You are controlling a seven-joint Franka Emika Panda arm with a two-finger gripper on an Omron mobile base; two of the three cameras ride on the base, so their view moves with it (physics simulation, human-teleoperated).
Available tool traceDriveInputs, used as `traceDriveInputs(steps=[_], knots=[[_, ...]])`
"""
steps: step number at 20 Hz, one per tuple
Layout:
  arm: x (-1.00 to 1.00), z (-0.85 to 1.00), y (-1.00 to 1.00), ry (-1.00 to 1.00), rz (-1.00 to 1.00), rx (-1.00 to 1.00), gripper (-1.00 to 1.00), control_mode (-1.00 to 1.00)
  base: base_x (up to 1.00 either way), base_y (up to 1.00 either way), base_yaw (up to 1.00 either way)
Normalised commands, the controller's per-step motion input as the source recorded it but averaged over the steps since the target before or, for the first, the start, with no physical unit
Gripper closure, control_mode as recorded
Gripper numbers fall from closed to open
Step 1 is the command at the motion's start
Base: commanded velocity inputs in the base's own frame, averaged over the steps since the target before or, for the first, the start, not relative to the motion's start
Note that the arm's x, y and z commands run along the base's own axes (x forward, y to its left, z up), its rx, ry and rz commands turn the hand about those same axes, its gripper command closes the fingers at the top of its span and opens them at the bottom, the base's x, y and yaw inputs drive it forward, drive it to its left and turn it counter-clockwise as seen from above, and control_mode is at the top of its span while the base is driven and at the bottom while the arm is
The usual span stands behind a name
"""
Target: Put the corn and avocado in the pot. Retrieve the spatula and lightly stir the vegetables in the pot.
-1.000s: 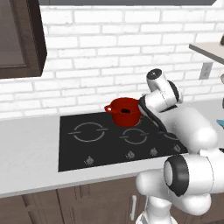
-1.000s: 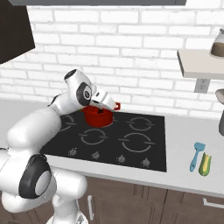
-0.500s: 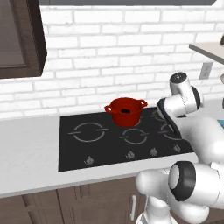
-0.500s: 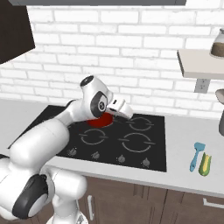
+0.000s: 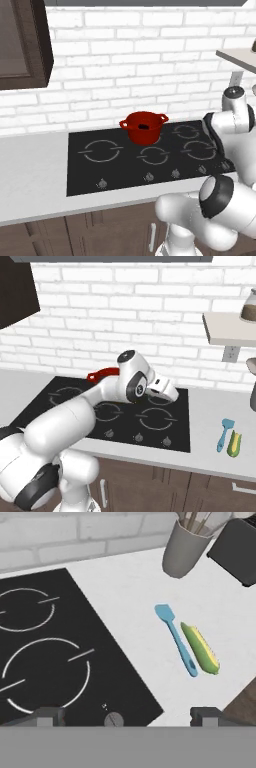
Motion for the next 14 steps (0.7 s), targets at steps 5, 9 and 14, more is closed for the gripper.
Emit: traceDriveInputs(steps=[5,9,14], knots=[[-0.1,-0.02,-0.69,0.01,0.0,0.08,-1.0,-1.0,0.0,0.0,0.0],[-0.05,0.0,-0.57,0.0,0.0,0.12,-1.0,-1.0,0.0,0.0,0.0],[-0.01,-0.02,-0.55,0.0,0.01,0.13,-1.0,-1.0,0.0,0.0,0.0]])
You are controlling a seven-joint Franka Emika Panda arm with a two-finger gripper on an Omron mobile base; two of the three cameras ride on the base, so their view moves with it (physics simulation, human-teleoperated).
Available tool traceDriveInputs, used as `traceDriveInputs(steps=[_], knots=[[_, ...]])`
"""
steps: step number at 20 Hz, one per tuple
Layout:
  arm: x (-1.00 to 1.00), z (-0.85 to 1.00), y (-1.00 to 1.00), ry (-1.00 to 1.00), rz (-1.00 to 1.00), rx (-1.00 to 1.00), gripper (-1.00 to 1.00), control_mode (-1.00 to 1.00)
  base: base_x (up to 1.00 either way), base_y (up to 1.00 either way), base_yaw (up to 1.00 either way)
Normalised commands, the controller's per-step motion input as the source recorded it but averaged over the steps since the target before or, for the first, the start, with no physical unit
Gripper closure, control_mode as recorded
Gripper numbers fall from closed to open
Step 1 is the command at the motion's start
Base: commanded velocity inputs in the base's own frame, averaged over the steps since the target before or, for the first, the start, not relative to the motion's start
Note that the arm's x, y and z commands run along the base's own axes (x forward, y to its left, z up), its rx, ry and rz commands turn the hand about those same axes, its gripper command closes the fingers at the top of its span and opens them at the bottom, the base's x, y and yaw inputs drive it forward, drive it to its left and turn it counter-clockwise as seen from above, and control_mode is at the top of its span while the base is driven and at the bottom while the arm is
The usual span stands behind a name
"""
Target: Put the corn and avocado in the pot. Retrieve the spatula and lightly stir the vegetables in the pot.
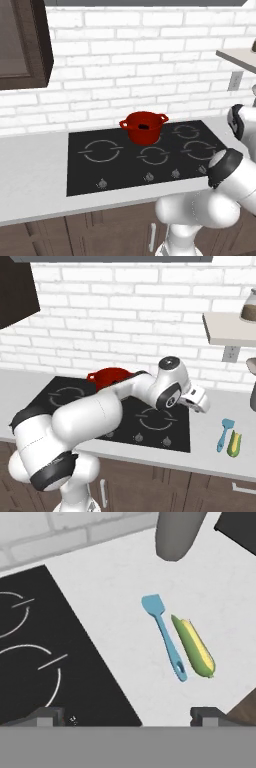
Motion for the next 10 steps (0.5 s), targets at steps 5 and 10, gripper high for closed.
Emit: traceDriveInputs(steps=[5,10], knots=[[-0.07,-0.05,-0.52,0.0,0.0,0.1,-1.0,-1.0,0.0,0.0,0.0],[-0.19,-0.1,-0.48,0.0,0.0,0.02,-1.0,-1.0,0.0,0.0,0.0]])
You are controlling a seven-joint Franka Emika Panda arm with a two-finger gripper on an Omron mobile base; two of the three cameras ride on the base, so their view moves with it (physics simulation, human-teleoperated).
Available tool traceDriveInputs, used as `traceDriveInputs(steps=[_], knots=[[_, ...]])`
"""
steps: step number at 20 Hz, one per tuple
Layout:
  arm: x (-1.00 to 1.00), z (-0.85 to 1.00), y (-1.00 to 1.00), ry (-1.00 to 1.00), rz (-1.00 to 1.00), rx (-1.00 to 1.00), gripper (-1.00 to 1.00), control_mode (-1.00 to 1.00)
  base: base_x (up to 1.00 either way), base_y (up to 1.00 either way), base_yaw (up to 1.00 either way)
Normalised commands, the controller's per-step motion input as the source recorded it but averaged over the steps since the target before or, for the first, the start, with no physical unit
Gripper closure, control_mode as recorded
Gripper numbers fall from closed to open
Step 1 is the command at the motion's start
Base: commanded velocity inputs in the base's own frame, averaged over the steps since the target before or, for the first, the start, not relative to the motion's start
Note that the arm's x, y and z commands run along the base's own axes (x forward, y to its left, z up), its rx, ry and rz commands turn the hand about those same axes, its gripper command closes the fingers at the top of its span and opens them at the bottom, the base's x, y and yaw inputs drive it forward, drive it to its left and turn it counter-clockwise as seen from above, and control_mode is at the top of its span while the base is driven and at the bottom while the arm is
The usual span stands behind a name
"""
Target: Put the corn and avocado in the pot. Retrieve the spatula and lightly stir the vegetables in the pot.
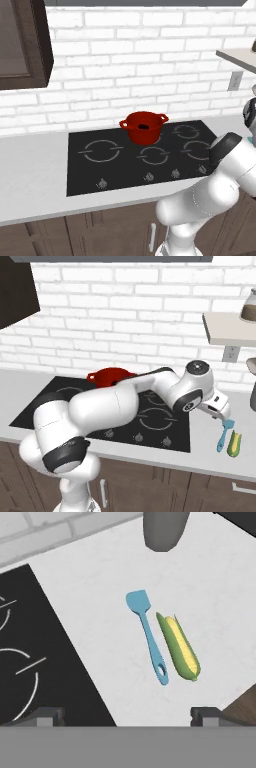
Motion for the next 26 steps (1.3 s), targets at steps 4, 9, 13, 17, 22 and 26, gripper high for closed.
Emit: traceDriveInputs(steps=[4,9,13,17,22,26], knots=[[-0.14,-0.05,-0.11,0.0,0.0,0.0,-1.0,-1.0,0.0,0.0,0.0],[-0.11,-0.05,0.0,0.02,0.0,-0.04,-1.0,-1.0,0.0,0.0,0.0],[-0.03,-0.28,-0.06,-0.01,0.0,-0.16,-1.0,-1.0,0.0,0.0,0.0],[-0.02,-0.24,-0.1,0.0,0.0,-0.09,-1.0,-1.0,0.0,0.0,0.0],[0.0,-0.14,-0.05,0.0,0.0,-0.01,-1.0,-1.0,0.0,0.0,0.0],[0.0,-0.1,-0.17,0.0,0.01,0.0,-1.0,-1.0,0.0,0.0,0.0]])
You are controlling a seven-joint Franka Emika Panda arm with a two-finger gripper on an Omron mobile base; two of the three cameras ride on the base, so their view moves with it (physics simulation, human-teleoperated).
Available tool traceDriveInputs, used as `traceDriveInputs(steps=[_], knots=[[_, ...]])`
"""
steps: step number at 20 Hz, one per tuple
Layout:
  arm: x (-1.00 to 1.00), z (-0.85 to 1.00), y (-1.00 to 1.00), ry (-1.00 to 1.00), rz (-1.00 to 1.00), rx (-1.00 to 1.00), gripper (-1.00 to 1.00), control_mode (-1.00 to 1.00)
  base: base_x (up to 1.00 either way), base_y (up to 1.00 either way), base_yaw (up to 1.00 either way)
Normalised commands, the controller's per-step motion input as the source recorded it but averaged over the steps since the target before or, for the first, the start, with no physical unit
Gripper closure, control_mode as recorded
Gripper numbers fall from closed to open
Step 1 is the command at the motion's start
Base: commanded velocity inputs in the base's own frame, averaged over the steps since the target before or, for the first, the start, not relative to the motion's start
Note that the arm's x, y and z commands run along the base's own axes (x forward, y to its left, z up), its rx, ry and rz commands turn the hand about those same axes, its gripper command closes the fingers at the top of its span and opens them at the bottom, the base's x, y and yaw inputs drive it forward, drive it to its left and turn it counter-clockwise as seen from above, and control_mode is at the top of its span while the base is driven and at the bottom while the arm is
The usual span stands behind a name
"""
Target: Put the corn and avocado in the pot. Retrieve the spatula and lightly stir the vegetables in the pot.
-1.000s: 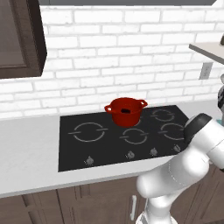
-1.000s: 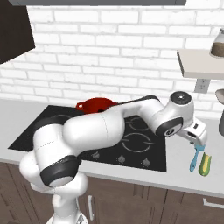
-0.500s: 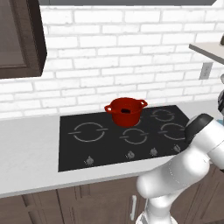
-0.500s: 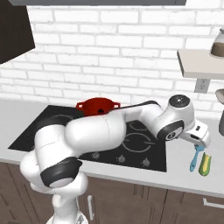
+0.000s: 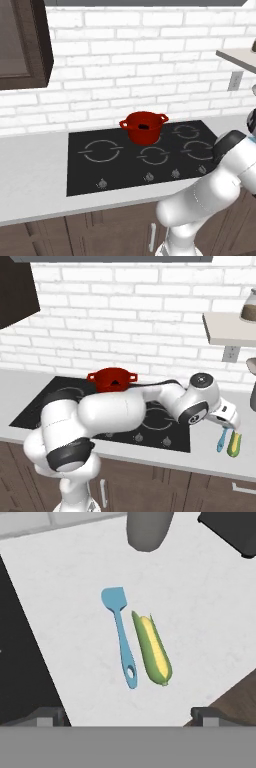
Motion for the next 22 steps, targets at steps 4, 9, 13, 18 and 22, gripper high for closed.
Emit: traceDriveInputs(steps=[4,9,13,18,22], knots=[[-0.05,-0.11,-0.3,0.0,0.02,0.0,-1.0,-1.0,0.0,0.0,0.0],[-0.01,-0.1,-0.27,0.0,0.03,0.0,-1.0,-1.0,0.0,0.0,0.0],[0.0,-0.09,-0.26,0.0,0.02,0.0,-1.0,-1.0,0.0,0.0,0.0],[0.0,-0.13,-0.22,0.0,0.02,0.0,-1.0,-1.0,0.0,0.0,0.0],[0.0,-0.18,-0.27,0.0,0.01,0.0,-1.0,-1.0,0.0,0.0,0.0]])
